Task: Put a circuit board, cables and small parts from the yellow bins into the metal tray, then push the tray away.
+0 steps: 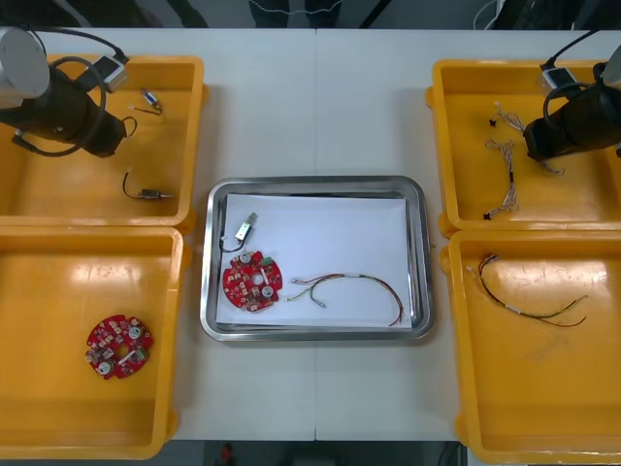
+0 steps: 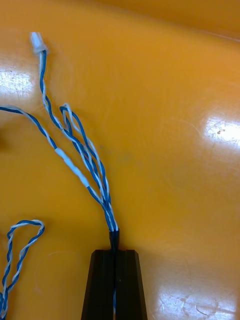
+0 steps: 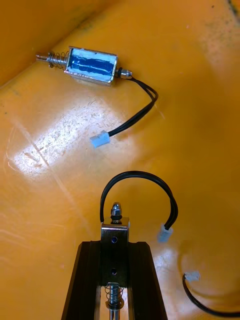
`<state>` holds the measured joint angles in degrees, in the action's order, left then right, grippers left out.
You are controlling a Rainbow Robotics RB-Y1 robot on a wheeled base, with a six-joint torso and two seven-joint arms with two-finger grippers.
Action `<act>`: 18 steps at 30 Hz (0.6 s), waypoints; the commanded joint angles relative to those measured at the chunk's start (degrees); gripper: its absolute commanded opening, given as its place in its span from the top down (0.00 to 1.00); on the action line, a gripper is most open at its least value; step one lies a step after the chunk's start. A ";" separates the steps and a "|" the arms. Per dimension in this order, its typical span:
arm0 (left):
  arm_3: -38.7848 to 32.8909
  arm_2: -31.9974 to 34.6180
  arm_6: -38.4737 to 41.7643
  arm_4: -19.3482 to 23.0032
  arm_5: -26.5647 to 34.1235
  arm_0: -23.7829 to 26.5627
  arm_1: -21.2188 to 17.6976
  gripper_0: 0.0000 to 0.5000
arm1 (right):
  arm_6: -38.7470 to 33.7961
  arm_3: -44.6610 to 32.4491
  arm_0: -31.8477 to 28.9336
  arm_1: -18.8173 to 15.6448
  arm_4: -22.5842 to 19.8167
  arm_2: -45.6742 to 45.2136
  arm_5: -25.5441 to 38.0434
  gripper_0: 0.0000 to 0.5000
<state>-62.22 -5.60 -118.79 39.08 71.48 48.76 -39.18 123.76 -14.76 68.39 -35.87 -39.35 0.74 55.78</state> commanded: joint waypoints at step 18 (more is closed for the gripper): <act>-27.96 2.70 27.47 -5.33 22.83 -4.46 -1.69 1.00 | 2.36 -21.72 -0.27 -3.07 15.09 -8.91 25.17 1.00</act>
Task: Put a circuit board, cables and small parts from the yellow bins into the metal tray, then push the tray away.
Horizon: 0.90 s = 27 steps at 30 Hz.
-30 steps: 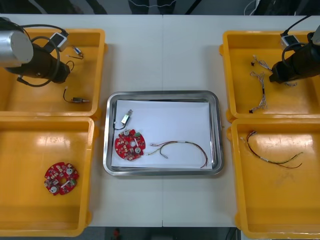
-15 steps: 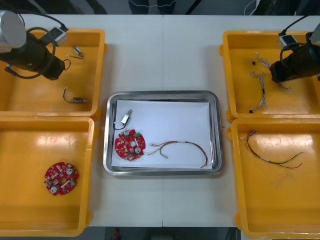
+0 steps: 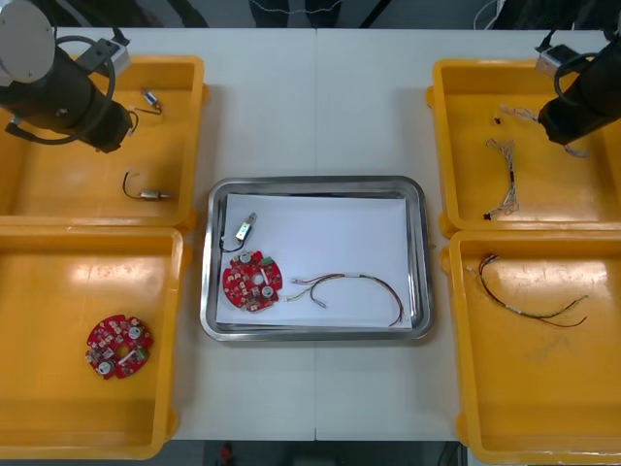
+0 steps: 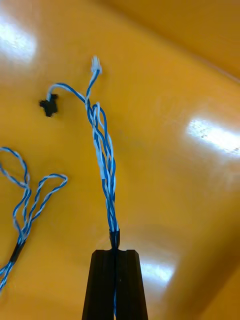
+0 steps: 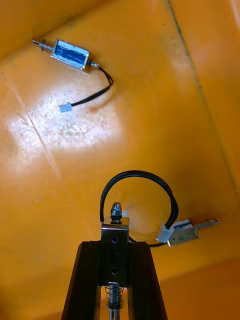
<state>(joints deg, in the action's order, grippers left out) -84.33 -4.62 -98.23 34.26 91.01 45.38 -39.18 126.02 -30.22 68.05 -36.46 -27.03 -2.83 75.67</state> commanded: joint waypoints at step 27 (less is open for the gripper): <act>-23.60 6.21 17.20 -5.08 18.99 -6.88 3.23 1.00 | -14.31 -61.89 -14.00 1.04 -4.79 -9.12 34.33 1.00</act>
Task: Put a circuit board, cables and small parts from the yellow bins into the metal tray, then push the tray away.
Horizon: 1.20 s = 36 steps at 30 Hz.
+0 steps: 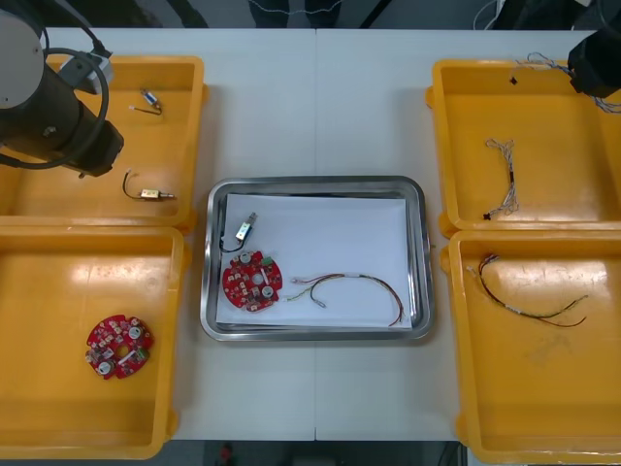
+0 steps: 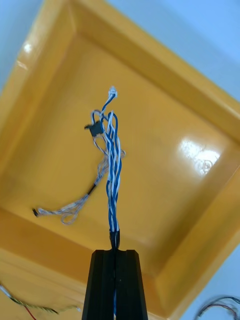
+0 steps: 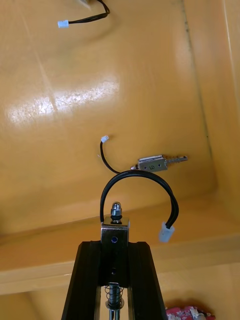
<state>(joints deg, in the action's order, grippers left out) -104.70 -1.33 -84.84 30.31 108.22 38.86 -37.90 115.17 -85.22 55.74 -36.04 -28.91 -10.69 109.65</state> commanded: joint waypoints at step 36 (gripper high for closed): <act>-3.66 3.87 4.94 -1.74 1.78 -0.45 3.27 1.00 | -5.31 -42.75 -16.98 -1.58 -22.50 19.57 0.35 1.00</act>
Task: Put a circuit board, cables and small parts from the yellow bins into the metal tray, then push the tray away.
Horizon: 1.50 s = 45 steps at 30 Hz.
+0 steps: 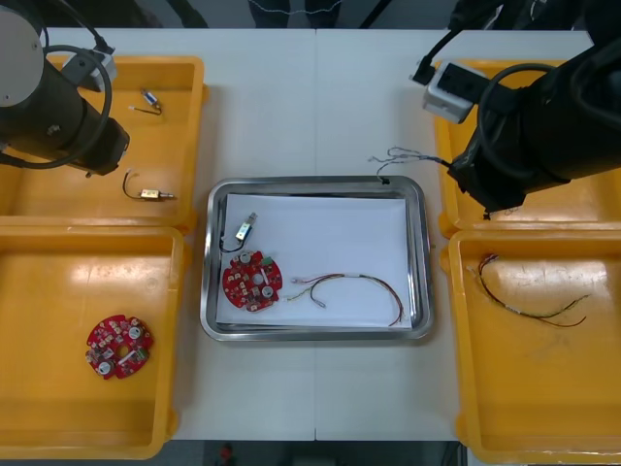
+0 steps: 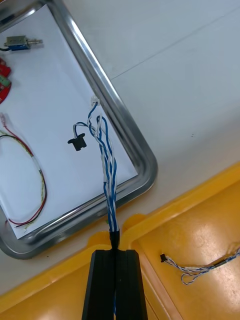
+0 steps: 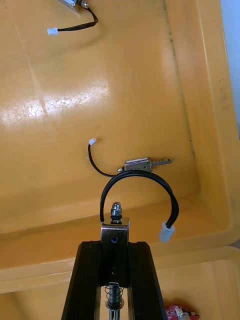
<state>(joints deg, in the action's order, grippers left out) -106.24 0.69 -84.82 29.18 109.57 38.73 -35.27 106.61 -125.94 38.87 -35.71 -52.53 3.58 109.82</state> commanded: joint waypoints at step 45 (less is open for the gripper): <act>-2.13 2.92 5.19 0.44 0.43 -0.23 0.64 1.00 | 13.54 23.02 8.24 4.24 19.75 37.82 -29.40 1.00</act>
<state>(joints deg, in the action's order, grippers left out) -106.29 1.86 -84.79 29.33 109.59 38.72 -35.24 118.31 -102.53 44.98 -32.43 -33.58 40.08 81.15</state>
